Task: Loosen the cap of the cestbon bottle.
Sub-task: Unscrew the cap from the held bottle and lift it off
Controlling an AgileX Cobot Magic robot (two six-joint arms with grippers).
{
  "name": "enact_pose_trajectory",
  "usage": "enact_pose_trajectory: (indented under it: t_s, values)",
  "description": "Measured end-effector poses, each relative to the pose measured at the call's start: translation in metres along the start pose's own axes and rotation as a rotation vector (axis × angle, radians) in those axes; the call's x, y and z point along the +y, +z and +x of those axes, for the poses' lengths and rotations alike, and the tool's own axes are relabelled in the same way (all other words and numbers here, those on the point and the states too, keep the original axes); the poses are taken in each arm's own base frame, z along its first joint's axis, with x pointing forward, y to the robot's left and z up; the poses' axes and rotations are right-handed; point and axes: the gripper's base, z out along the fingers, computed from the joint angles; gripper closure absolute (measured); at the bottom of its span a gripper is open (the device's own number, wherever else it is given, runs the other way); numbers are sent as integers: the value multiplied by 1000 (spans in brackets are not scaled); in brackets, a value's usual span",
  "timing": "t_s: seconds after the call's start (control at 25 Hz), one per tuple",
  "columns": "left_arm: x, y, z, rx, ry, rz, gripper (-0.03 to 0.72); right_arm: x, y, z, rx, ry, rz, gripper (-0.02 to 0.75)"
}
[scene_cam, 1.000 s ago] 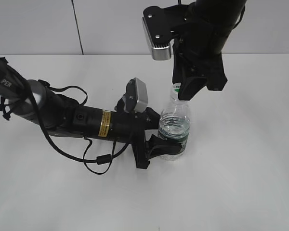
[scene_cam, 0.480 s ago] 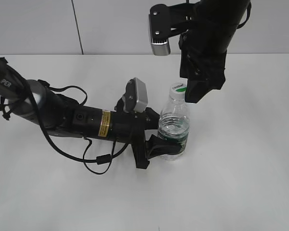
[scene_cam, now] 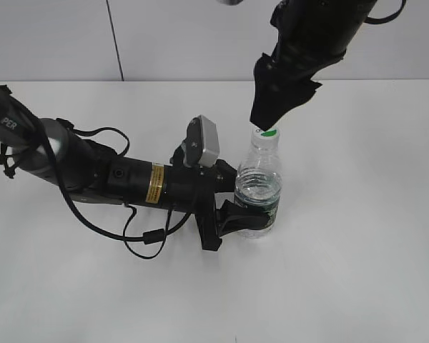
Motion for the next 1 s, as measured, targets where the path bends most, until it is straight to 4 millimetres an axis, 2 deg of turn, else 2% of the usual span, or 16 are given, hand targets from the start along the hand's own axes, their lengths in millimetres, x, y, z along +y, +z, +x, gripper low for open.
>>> enact_pose_trajectory:
  t_s: [0.2,0.32,0.48,0.64,1.0]
  values:
    - [0,0,0,0,0,0,276,0,0,0,0,610,0,174]
    - [0,0,0,0,0,0,276,0,0,0,0,797,-1,186]
    - [0,0,0,0,0,0,276,-1,8,-1,15,872,-14,201]
    - [0,0,0,0,0,0,276,-5,25,-1,56,894,-29,202]
    - [0,0,0,1,0,0,276,-9,43,0,100,919,-40,210]
